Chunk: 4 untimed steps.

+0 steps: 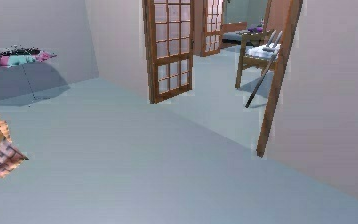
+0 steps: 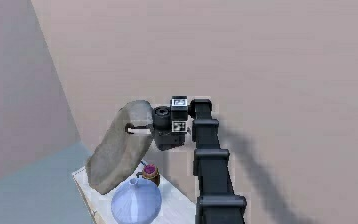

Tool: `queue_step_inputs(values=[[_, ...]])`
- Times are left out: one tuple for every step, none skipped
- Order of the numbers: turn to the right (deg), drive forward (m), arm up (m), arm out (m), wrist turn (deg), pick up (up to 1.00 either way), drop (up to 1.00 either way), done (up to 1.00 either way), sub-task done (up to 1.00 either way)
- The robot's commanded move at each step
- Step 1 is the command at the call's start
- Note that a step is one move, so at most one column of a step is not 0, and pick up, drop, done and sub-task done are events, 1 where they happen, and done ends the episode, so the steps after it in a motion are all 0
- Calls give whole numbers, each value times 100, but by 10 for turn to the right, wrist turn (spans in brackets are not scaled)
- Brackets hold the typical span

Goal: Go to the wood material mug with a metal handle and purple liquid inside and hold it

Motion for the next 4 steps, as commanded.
queue_step_inputs(values=[[0, 0, -30, 0, 0, 0, 0, 0, 0], [0, 0, 0, 0, 0, 100, 0, 0, 0], [0, 0, 10, 0, 0, 0, 0, 0, 0], [0, 0, 0, 0, 0, 0, 0, 100, 0]])
